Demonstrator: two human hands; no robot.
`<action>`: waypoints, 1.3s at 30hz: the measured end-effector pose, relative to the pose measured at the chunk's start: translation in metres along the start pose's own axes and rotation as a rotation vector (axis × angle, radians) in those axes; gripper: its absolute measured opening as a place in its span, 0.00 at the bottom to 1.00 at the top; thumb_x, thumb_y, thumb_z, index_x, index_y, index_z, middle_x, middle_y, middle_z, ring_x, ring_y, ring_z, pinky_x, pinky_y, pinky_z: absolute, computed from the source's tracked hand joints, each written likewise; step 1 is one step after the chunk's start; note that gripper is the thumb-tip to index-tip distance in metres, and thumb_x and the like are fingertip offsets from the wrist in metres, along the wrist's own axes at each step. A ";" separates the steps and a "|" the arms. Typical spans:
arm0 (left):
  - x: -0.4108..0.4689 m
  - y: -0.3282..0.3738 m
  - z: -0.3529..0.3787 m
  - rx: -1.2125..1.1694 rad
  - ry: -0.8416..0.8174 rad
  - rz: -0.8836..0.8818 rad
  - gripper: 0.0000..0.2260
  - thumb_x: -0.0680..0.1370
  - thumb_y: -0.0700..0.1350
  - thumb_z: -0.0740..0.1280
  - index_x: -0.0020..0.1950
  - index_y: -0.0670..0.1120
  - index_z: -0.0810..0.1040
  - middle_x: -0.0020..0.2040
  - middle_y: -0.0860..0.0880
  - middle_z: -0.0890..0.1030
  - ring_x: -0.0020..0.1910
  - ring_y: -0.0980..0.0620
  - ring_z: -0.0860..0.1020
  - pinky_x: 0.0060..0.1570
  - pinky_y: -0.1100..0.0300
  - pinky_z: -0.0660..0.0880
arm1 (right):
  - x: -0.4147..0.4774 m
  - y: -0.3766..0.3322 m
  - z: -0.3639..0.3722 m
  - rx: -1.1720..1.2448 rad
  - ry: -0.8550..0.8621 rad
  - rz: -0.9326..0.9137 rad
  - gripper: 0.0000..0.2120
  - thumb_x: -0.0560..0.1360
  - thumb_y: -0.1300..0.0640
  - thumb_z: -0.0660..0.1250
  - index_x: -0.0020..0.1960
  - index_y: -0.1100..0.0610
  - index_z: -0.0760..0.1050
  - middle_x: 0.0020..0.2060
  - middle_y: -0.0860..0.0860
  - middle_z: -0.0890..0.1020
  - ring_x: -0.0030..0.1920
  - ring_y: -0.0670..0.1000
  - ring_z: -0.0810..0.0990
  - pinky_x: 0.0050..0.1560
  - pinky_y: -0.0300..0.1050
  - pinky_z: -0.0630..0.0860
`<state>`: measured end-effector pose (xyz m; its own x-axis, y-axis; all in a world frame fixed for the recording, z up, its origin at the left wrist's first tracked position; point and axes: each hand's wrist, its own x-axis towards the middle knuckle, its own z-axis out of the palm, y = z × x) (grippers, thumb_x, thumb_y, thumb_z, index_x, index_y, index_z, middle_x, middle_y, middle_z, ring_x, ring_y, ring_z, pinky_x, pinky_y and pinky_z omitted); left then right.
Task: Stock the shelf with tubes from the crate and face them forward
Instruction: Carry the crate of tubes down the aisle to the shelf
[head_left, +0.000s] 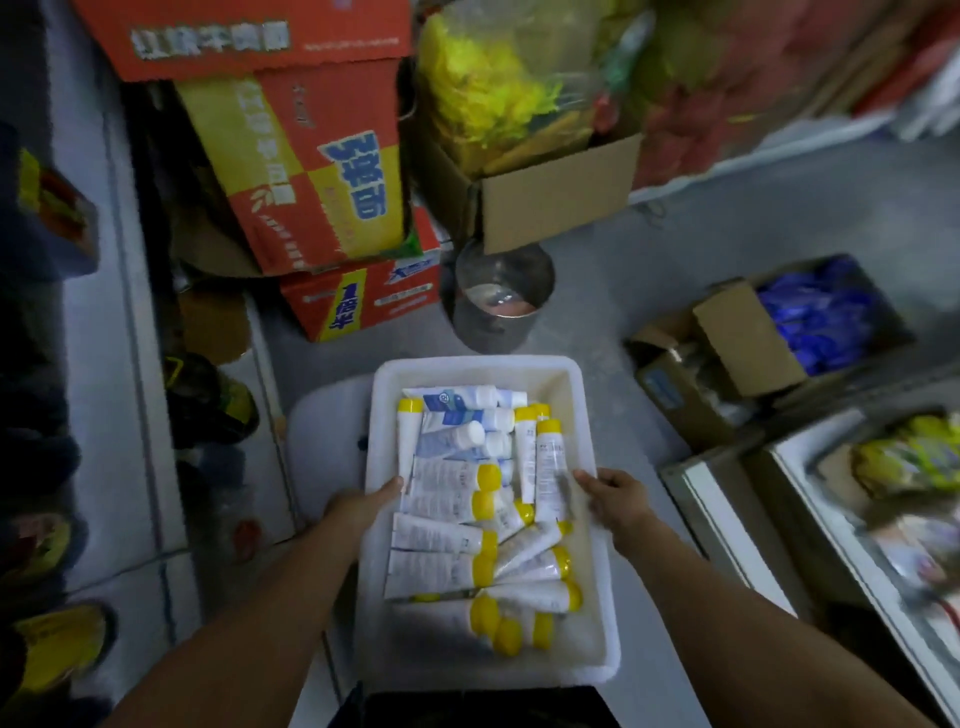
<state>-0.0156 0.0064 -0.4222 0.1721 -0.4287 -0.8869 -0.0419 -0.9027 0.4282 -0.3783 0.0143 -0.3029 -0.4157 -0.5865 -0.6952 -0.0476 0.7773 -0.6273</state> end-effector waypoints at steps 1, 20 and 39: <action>-0.034 0.015 0.016 0.052 -0.023 0.026 0.39 0.54 0.67 0.80 0.53 0.39 0.82 0.48 0.40 0.84 0.45 0.40 0.83 0.51 0.44 0.80 | -0.013 0.012 -0.021 0.031 0.041 0.013 0.13 0.72 0.57 0.75 0.38 0.58 0.72 0.29 0.53 0.72 0.27 0.50 0.69 0.24 0.38 0.66; -0.287 -0.111 0.411 0.859 -0.422 0.388 0.42 0.46 0.64 0.80 0.53 0.42 0.80 0.48 0.42 0.84 0.46 0.41 0.83 0.52 0.44 0.80 | -0.272 0.370 -0.369 0.786 0.730 0.294 0.19 0.69 0.52 0.78 0.30 0.56 0.70 0.20 0.50 0.70 0.23 0.51 0.66 0.26 0.39 0.65; -0.608 -0.519 0.818 1.564 -0.899 0.591 0.37 0.58 0.57 0.81 0.59 0.37 0.78 0.52 0.40 0.83 0.45 0.41 0.83 0.50 0.45 0.80 | -0.505 0.748 -0.595 1.306 1.350 0.636 0.23 0.67 0.53 0.80 0.25 0.53 0.67 0.19 0.49 0.68 0.24 0.51 0.64 0.27 0.41 0.64</action>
<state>-0.9041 0.7061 -0.2469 -0.6666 -0.0761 -0.7415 -0.7146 0.3486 0.6065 -0.7441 1.0271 -0.2123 -0.4277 0.6699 -0.6068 0.6747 -0.2101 -0.7075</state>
